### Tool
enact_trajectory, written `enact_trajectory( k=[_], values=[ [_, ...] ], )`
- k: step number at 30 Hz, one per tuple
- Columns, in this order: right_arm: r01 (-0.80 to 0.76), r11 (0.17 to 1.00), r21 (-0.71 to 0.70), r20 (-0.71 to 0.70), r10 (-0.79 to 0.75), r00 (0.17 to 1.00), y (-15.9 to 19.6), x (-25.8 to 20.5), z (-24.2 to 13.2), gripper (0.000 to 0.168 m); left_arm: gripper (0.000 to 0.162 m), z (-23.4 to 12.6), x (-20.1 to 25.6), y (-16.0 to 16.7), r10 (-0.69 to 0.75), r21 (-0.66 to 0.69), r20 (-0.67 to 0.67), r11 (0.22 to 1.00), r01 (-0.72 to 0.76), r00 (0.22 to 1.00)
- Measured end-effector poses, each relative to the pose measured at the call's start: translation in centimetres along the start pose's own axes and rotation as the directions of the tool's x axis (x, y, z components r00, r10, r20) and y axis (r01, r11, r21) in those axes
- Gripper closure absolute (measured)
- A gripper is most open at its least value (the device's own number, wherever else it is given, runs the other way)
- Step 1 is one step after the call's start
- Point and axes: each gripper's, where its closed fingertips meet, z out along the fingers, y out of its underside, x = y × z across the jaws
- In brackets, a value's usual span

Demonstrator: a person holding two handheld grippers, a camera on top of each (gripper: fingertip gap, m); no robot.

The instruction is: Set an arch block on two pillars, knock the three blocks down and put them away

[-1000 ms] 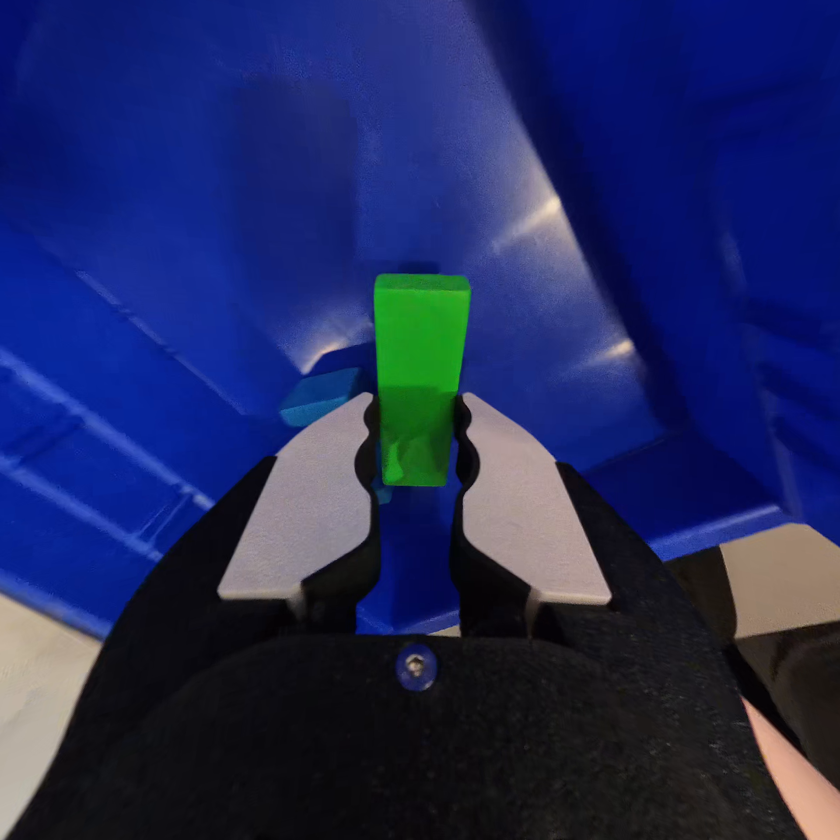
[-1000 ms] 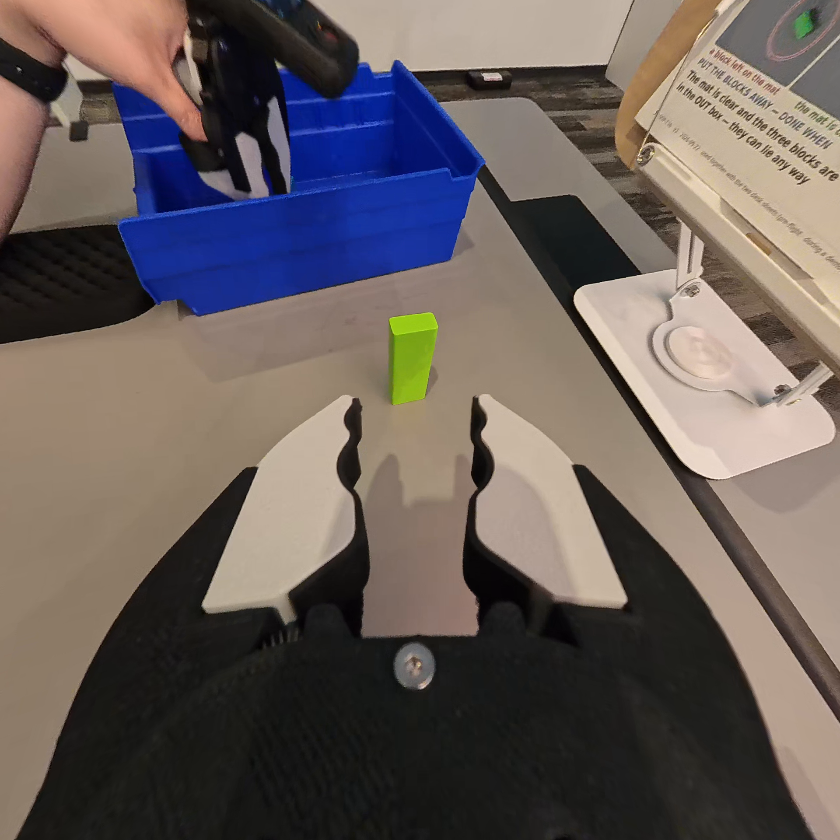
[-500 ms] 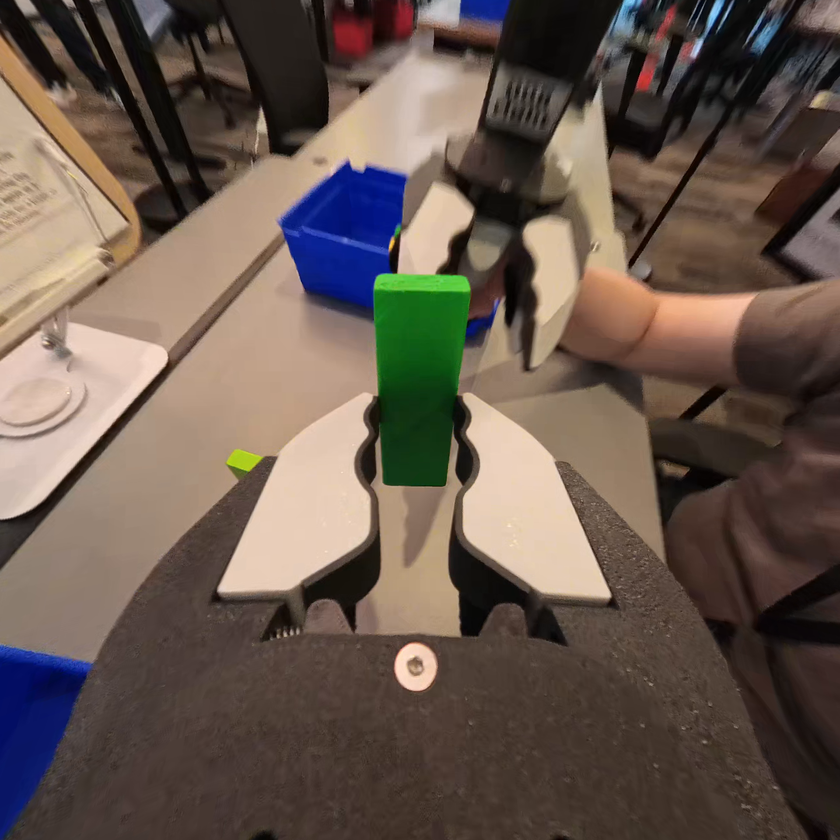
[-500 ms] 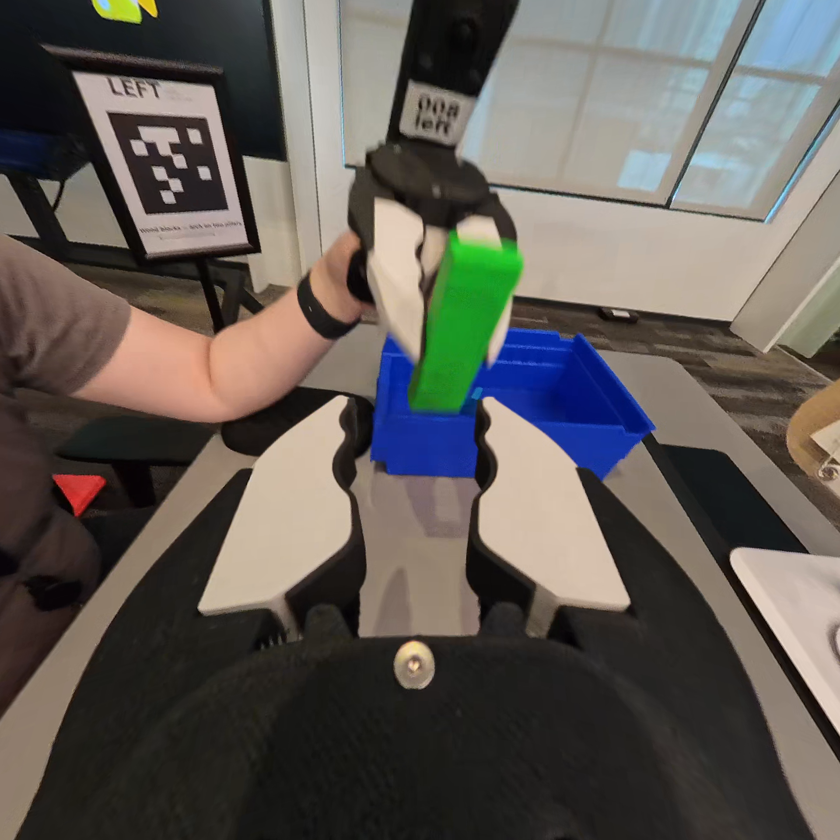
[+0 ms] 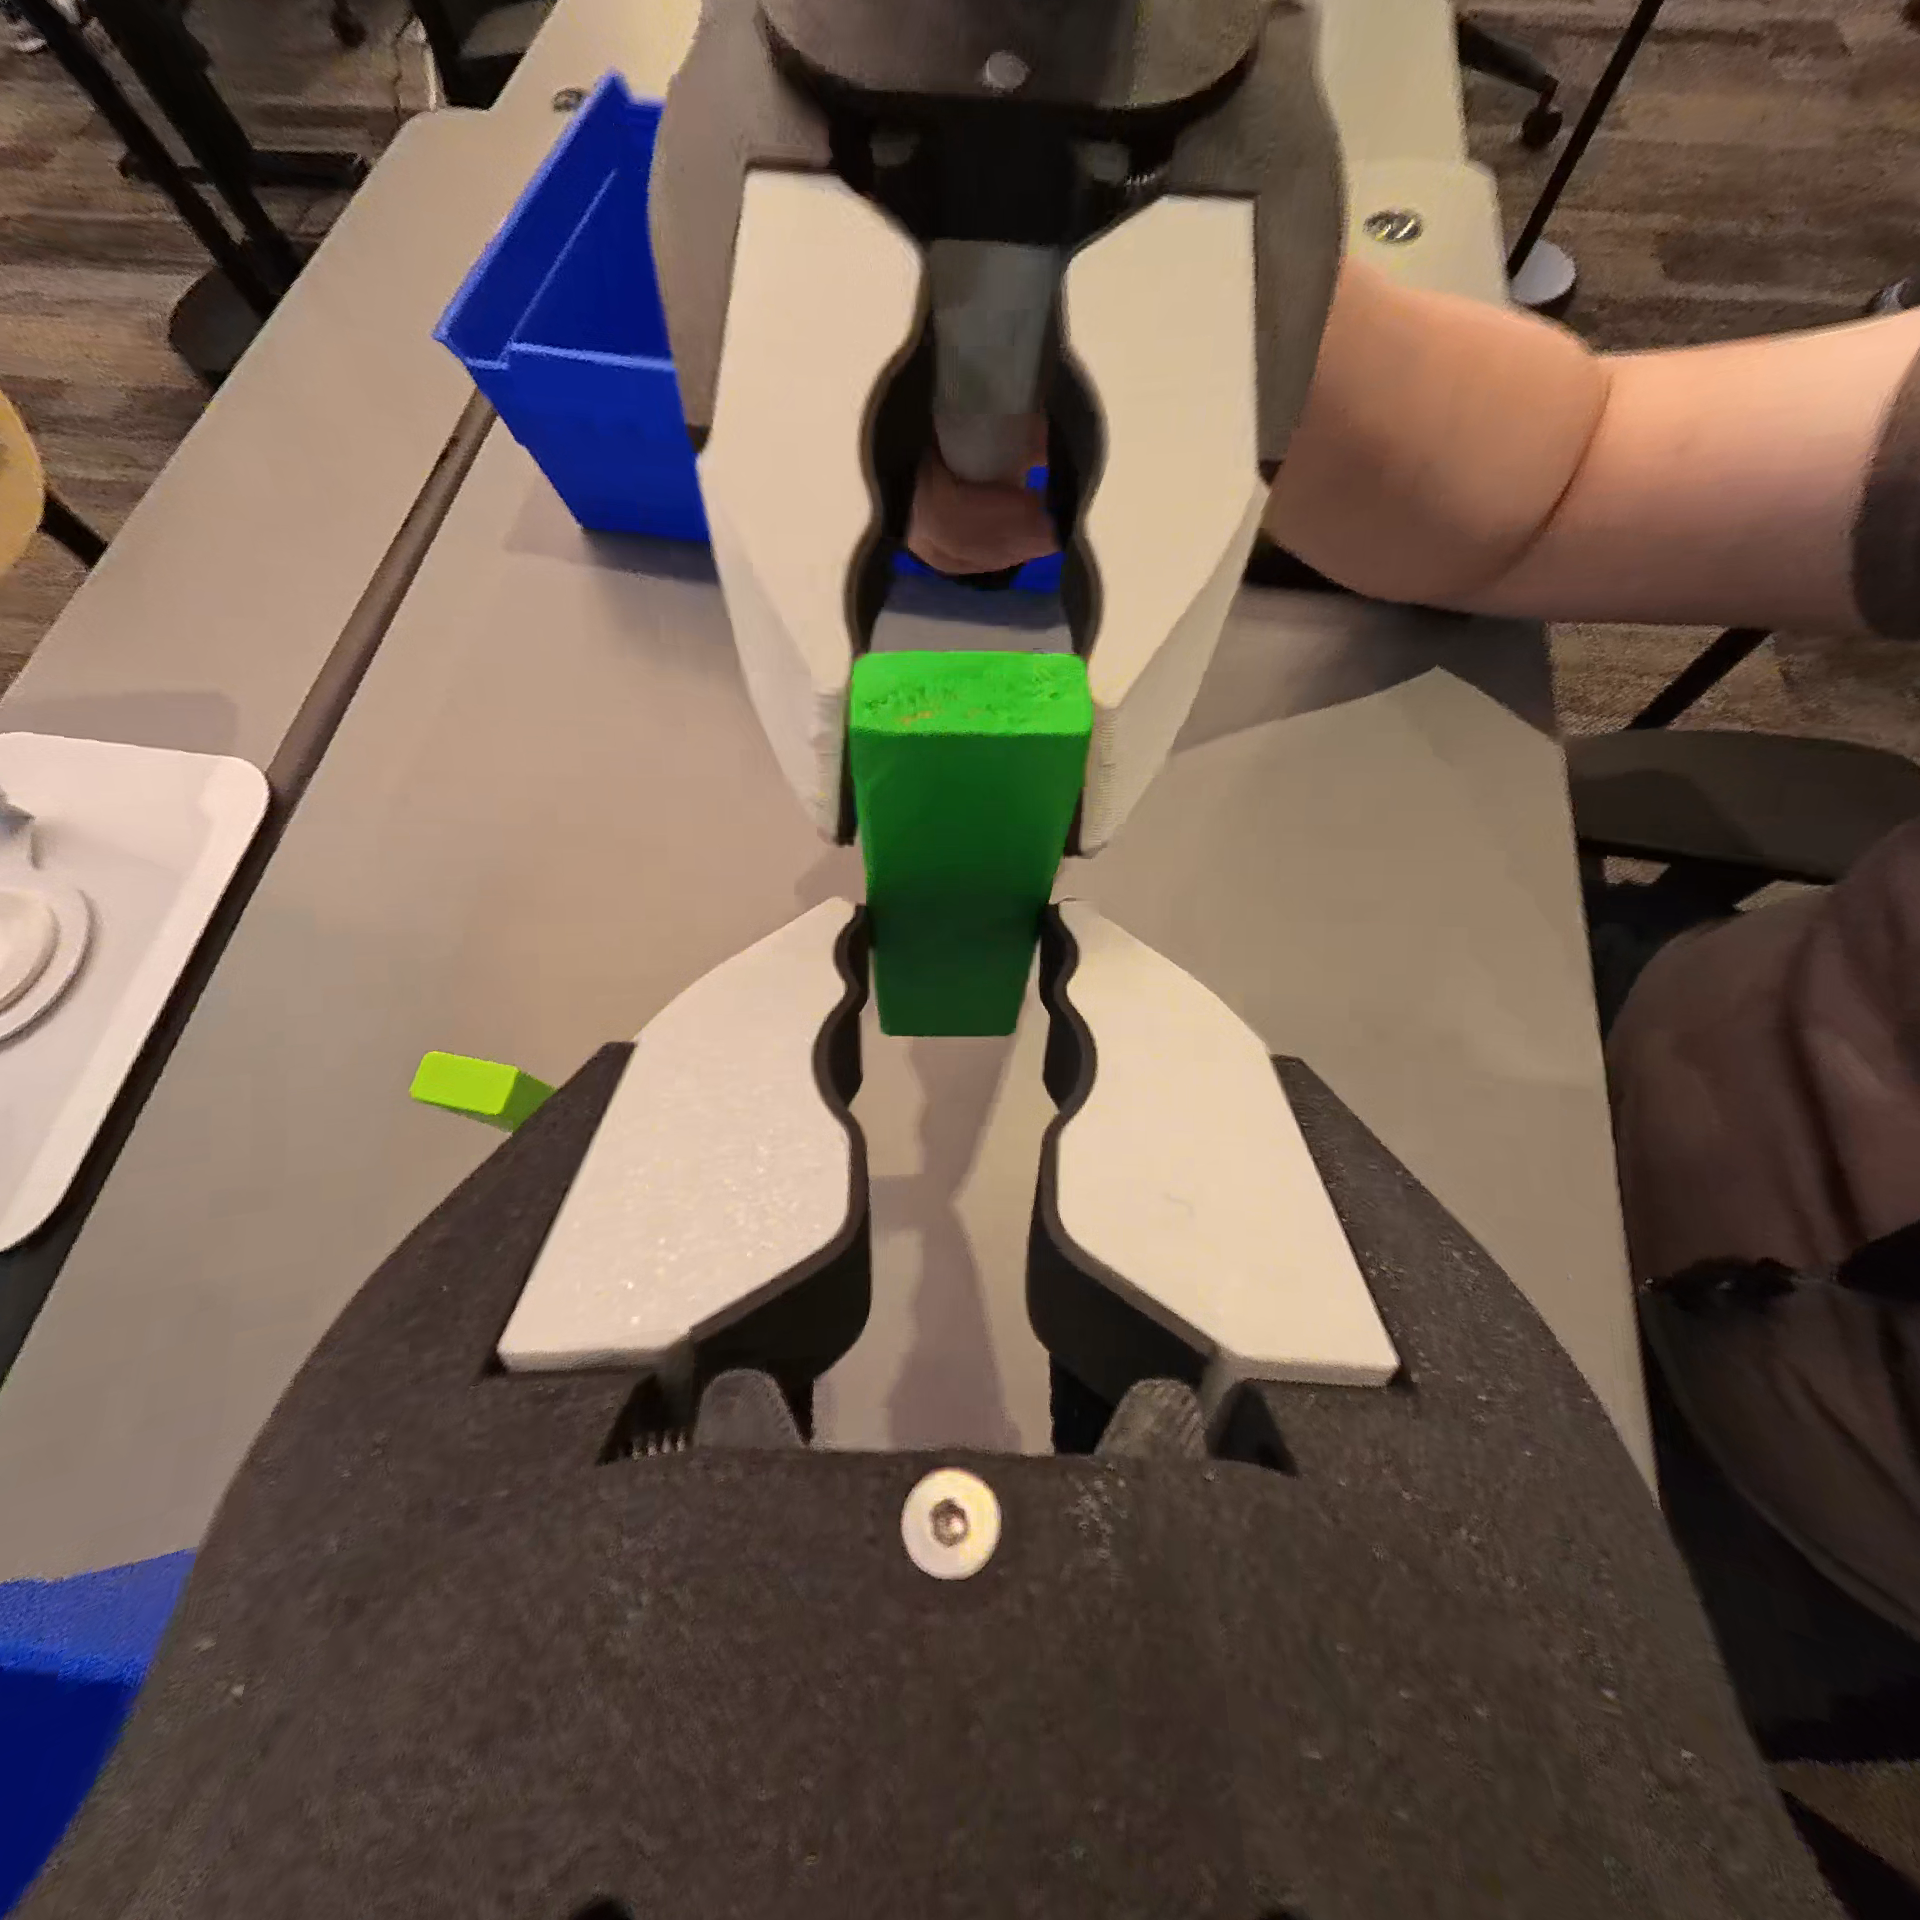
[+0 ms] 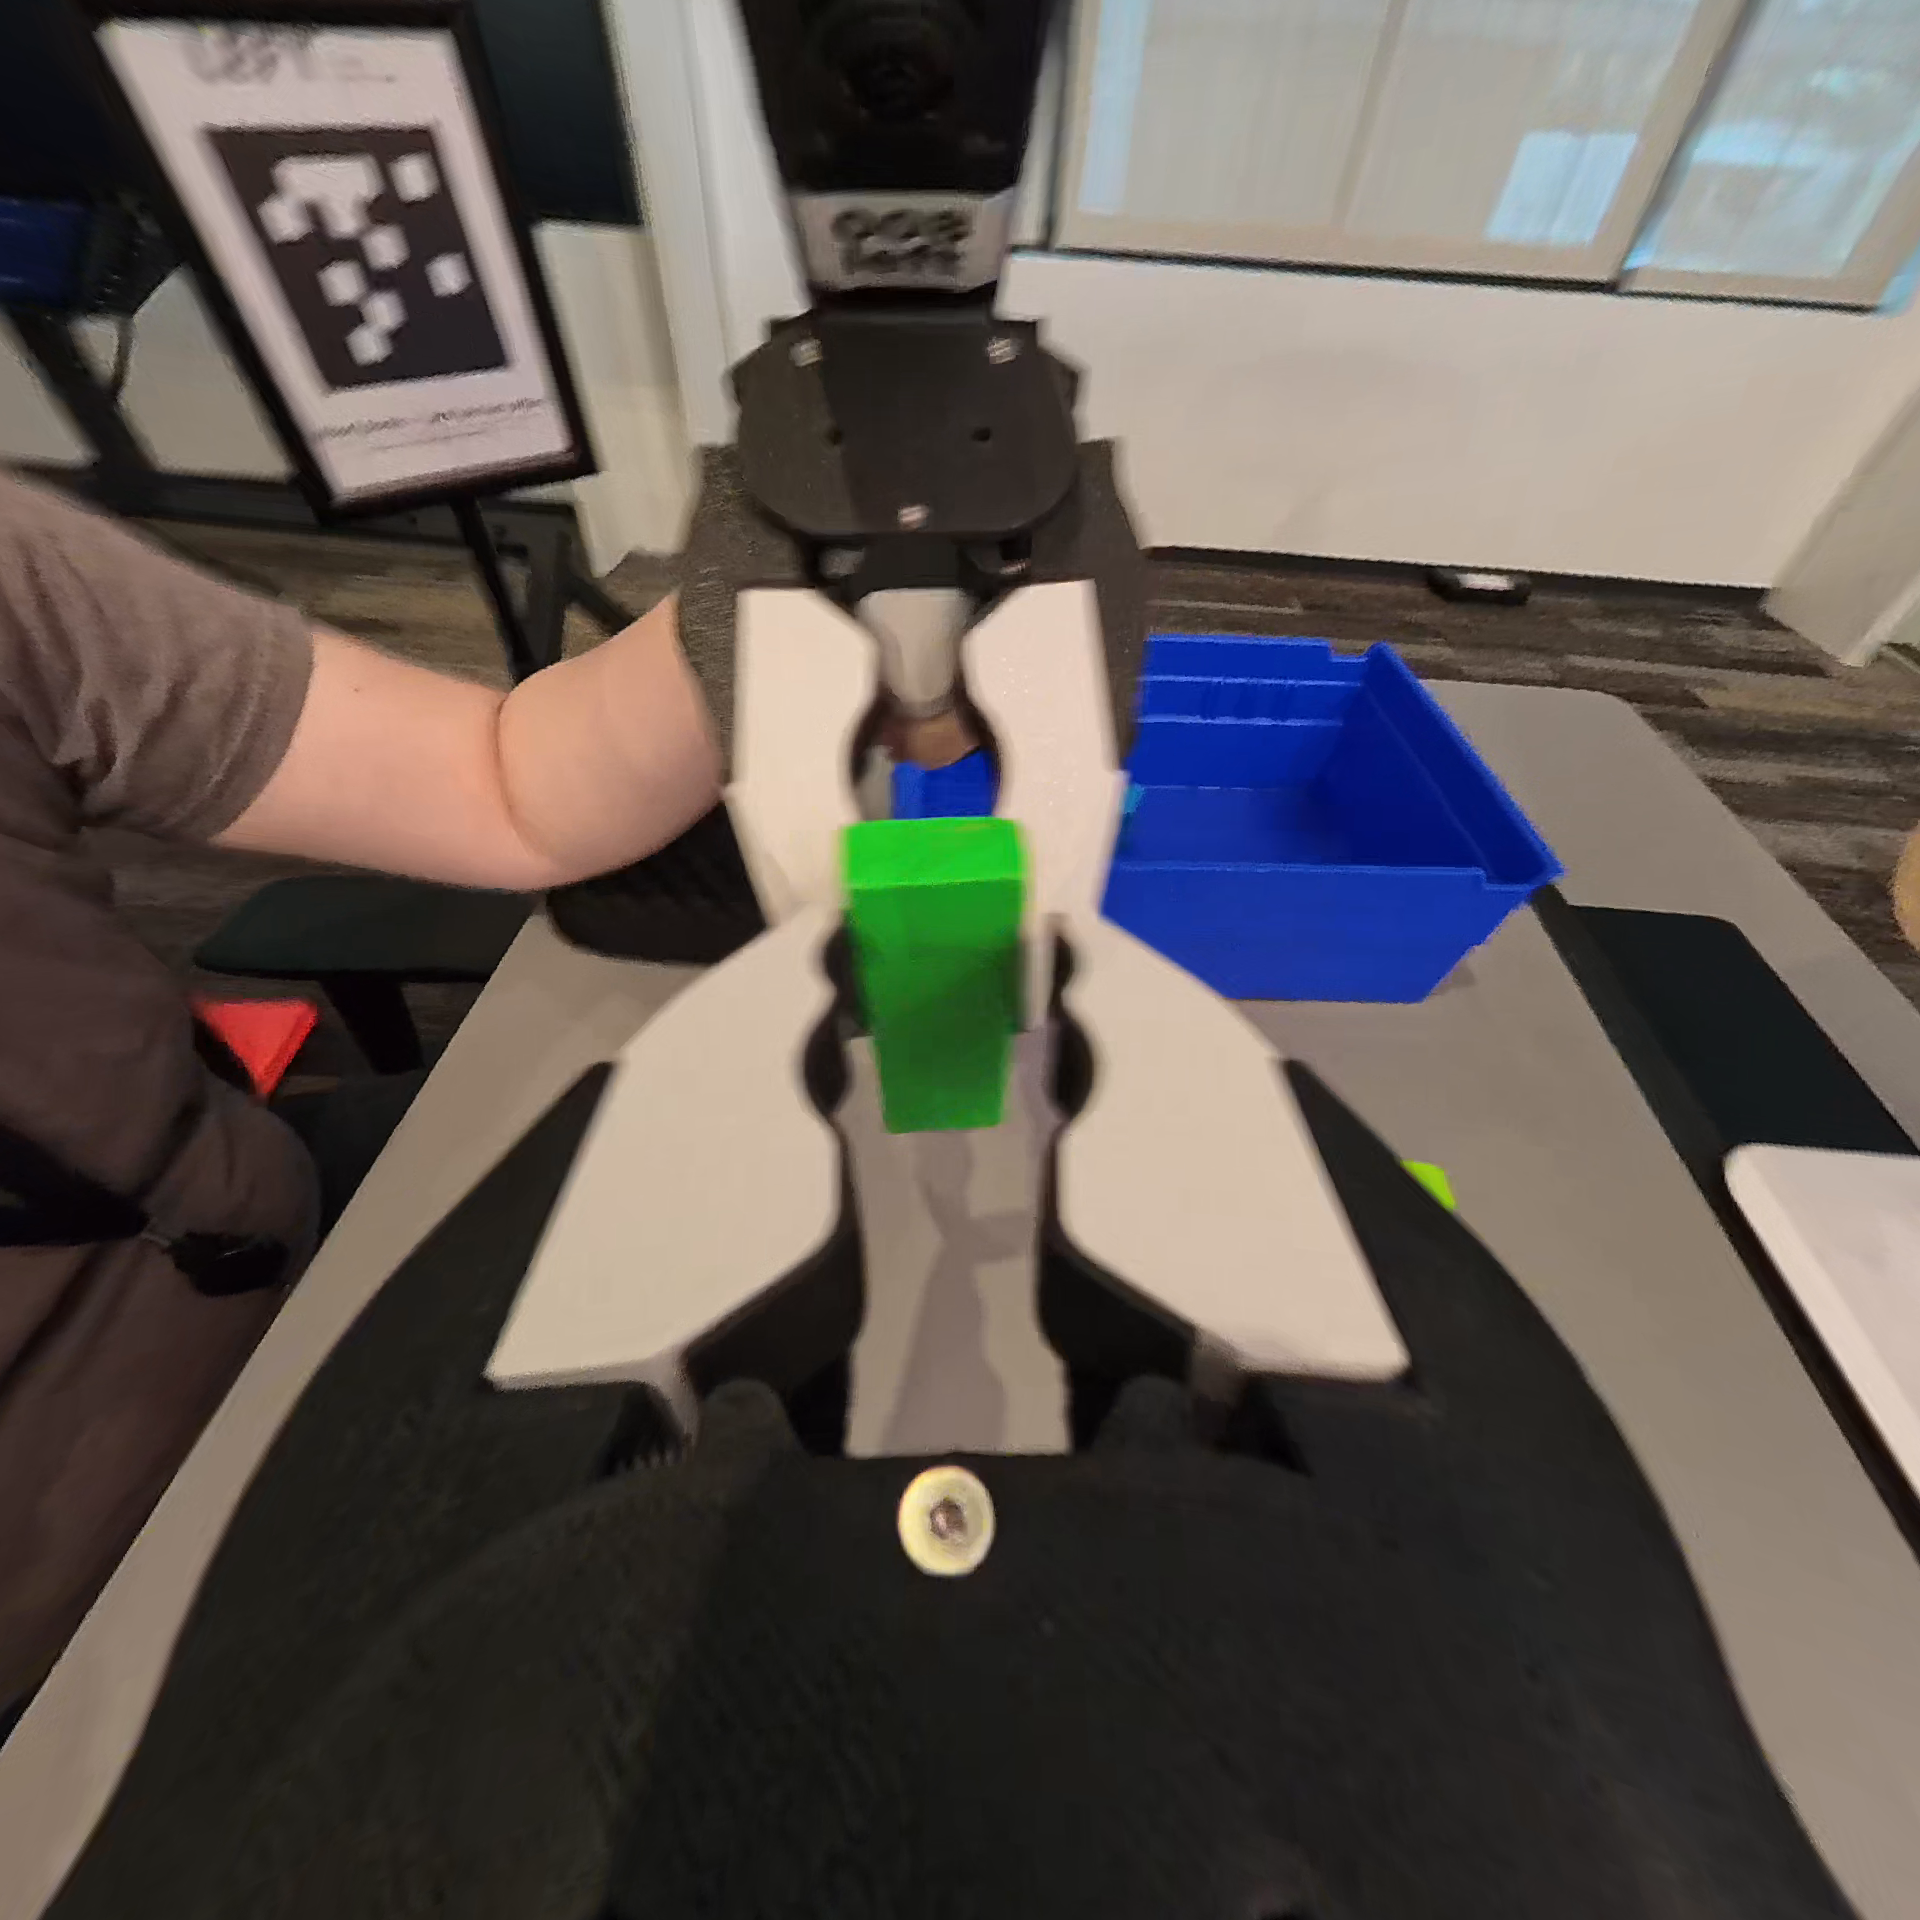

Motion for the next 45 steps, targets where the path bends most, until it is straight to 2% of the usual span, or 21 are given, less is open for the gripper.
enact_trajectory(
  k=[2, 4, 6, 9, 12, 18, 21, 24, 27, 34, 39, 45],
  values=[
    [0.030, 0.999, -0.044, -0.034, -0.031, 0.999, 0.7, 0.6, 0.1, 0.137, 0.131, -0.2, -1.2, 0.6, 0.001, -0.025, 0.073, 1.000, 0.001, 0.997],
    [0.066, 0.995, -0.075, -0.115, -0.074, 0.991, 1.9, 2.6, -0.2, 0.137, 0.114, -2.0, -3.9, 1.0, -0.012, -0.026, 0.222, 1.000, 0.018, 0.975],
    [-0.018, 0.998, -0.058, -0.205, 0.006, 0.979, 3.9, 5.8, -0.6, 0.137, 0.107, -4.8, -6.0, 1.1, -0.055, 0.030, 0.311, 0.998, 0.048, 0.949],
    [-0.174, 0.982, -0.073, -0.256, 0.150, 0.955, 8.7, 9.5, -0.3, 0.137, 0.102, -9.4, -6.8, 0.3, -0.141, 0.184, 0.323, 0.979, 0.084, 0.936],
    [-0.188, 0.970, -0.155, -0.301, 0.135, 0.944, 12.4, 11.7, -0.3, 0.137, 0.098, -13.7, -6.5, -0.2, -0.170, 0.309, 0.336, 0.949, 0.062, 0.926],
    [-0.170, 0.963, -0.210, -0.250, 0.115, 0.961, 14.7, 12.5, 0.2, 0.137, 0.104, -18.9, -5.3, -0.6, -0.111, 0.476, 0.447, 0.870, -0.131, 0.888],
    [-0.167, 0.960, -0.224, -0.227, 0.115, 0.967, 15.2, 12.7, 0.6, 0.137, 0.103, -19.0, -5.3, 1.0, -0.106, 0.392, 0.459, 0.915, -0.094, 0.882],
    [-0.180, 0.959, -0.221, -0.224, 0.129, 0.966, 15.6, 13.1, 1.0, 0.137, 0.106, -18.2, -5.6, 4.0, -0.087, 0.230, 0.483, 0.973, -0.030, 0.871],
    [-0.178, 0.957, -0.231, -0.230, 0.124, 0.965, 15.9, 13.5, 1.2, 0.137, 0.107, -18.6, -7.3, 6.4, -0.090, 0.099, 0.586, 0.994, 0.039, 0.805],
    [-0.167, 0.961, -0.221, -0.236, 0.113, 0.965, 16.2, 14.0, 1.0, 0.137, 0.108, -18.5, -7.5, 6.8, -0.132, 0.125, 0.558, 0.989, 0.075, 0.820],
    [-0.206, 0.958, -0.199, -0.195, 0.167, 0.966, 16.0, 13.4, 1.3, 0.137, 0.108, -18.7, -7.7, 6.8, -0.150, 0.144, 0.555, 0.986, 0.084, 0.818],
    [-0.176, 0.961, -0.213, -0.202, 0.132, 0.970, 16.0, 13.5, 1.4, 0.137, 0.108, -18.7, -7.8, 6.9, -0.149, 0.141, 0.556, 0.986, 0.084, 0.817]
  ],
)
